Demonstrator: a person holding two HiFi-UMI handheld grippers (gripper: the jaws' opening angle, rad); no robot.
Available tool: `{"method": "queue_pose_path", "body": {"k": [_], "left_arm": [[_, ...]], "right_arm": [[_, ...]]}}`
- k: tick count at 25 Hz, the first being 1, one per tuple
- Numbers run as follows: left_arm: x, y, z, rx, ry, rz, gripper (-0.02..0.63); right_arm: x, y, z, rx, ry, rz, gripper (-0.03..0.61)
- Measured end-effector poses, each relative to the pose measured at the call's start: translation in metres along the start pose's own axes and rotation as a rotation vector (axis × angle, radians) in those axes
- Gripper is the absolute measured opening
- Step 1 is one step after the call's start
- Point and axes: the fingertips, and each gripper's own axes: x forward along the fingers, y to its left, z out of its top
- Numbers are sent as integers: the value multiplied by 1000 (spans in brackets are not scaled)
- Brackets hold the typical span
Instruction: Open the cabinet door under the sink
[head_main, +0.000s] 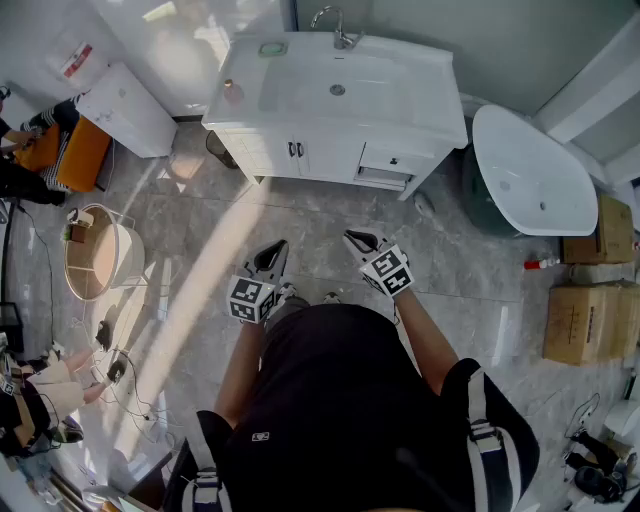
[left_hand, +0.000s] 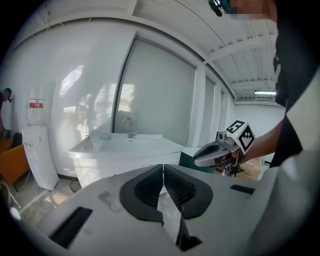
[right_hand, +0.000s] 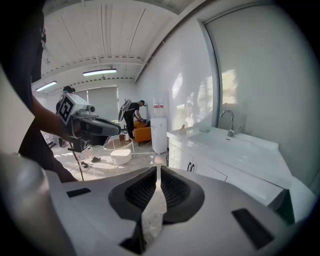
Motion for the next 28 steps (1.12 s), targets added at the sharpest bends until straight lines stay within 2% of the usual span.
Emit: {"method": "queue_pose_path", "body": {"k": [7,16,28], "left_arm": [[5,1,1,3,3,-2,15],[0,21,-6,-33,17,-7,16],[17,87,0,-57,29,-65,16]], "right_arm": [[4,-6,-2,1,3,8,81],[20,-3,0,14,32,-6,81],[69,-16,22,43,88,-58,81]]}}
